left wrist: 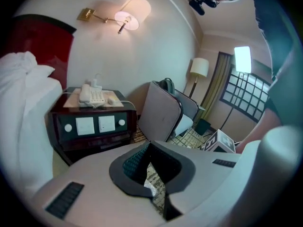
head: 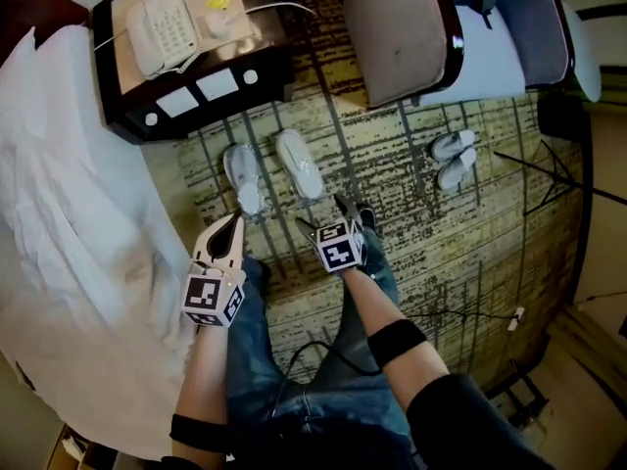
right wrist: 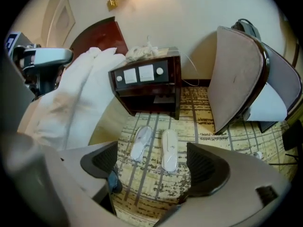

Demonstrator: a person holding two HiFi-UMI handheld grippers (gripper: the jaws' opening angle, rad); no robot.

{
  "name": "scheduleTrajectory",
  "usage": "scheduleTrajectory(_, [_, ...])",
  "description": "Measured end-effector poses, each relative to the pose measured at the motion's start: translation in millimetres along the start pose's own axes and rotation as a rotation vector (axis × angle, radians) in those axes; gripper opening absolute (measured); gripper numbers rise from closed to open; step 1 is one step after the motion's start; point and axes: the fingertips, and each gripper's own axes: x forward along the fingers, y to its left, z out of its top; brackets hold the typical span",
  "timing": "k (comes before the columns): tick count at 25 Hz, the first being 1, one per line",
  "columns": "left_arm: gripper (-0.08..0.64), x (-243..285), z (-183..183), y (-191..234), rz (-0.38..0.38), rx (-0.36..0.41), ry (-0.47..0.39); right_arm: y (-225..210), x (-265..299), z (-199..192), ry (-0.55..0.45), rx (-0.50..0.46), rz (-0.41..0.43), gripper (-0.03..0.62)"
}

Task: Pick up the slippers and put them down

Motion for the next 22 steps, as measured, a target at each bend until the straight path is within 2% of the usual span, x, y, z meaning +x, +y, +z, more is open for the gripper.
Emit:
scheduleTrajectory(9, [0.001, 109.9, -145.9, 34.1, 0.023, -0.027, 0.013, -66.0, 177.8, -96.5, 0.105, -0.005, -0.059, 0.551])
scheduleTrajectory(14, [0.001, 165.8, -214.5, 58.7, 0.039, -0.033, 0.042, -89.8, 256.4, -141.9, 0.133, -0.012, -0.052, 0.554])
scheduleTrajectory(19, [0.001, 213.9, -257.0, 75.2, 0.041, -0.046, 0.06, -104.7, 322.7, -166.7, 0.139, 0.014, -0.082, 0.578])
scheduleTrajectory(22, [0.001, 238.0, -273.1, 71.7, 0.013, -0.036, 0.065, -111.8, 353.7, -177.2, 0.155, 0.025, -0.108, 0.591])
